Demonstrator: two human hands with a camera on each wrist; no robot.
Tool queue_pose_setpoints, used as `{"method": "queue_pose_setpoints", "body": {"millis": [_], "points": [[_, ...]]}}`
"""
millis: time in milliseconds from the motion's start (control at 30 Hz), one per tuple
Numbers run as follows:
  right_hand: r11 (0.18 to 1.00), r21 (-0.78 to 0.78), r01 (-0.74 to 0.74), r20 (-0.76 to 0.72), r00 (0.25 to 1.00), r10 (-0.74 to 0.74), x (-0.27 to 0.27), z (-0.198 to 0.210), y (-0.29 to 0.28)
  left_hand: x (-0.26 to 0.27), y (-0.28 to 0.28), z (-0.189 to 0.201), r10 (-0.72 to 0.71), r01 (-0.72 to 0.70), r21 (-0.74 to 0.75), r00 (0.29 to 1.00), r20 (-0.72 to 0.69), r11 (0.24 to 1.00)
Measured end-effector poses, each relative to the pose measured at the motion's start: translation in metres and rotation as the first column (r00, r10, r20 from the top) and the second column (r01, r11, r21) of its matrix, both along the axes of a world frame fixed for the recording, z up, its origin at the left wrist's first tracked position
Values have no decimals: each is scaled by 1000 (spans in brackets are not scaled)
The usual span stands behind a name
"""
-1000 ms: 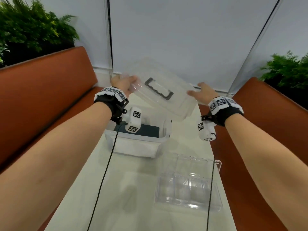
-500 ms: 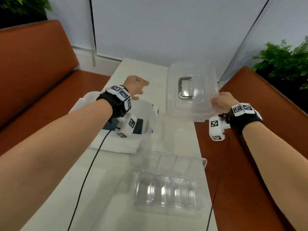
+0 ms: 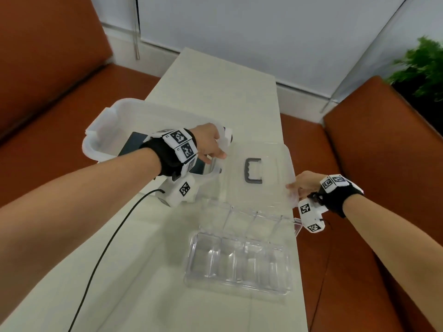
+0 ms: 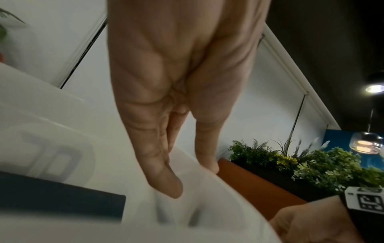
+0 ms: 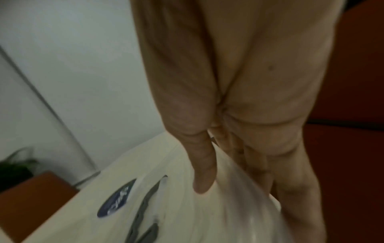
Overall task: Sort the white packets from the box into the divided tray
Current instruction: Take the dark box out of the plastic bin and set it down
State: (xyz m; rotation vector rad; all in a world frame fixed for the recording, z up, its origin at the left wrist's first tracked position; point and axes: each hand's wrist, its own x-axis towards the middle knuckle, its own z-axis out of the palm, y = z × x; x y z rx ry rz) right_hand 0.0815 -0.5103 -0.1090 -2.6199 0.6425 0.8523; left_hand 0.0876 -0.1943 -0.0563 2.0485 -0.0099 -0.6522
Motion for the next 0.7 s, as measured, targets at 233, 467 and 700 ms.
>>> {"method": "queue_pose_setpoints", "body": {"millis": [233,467,700], "points": [[987,154,-52,-178,981,79,2,-15,3,1,-3,2,2,-3,51,1000,16,999],[960,259,106,-229,972,-46,4,-29,-23,-1,-4,6,-33,30,118,999,30,993],[975,193,-107,-90,988,126,10,27,-1,-12,-5,19,-100,84,200,992,71,976]]}}
